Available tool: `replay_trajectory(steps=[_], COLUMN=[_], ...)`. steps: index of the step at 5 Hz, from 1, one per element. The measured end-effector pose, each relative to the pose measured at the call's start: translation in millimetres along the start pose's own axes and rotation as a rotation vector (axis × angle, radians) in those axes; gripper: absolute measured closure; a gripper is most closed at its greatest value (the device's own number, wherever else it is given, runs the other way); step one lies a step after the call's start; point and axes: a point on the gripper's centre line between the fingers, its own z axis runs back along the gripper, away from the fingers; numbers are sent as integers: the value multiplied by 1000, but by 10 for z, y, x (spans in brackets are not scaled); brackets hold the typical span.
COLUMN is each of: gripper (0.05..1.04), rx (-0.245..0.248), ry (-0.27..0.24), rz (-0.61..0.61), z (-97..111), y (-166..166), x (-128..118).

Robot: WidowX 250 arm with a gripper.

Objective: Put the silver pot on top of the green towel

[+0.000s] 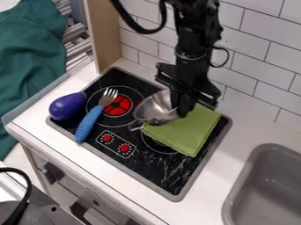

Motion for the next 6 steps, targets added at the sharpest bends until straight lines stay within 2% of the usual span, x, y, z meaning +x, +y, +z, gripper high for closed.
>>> replay_trajectory(steps=[3, 4, 5, 6], gripper=[1029, 1016, 879, 629], rx=[2, -12, -25, -37], ry=[18, 18, 40, -5], rz=[-53, -16, 14, 14], z=[-125, -138, -191, 9], y=[-189, -207, -196, -197], x=[145, 138, 15, -18])
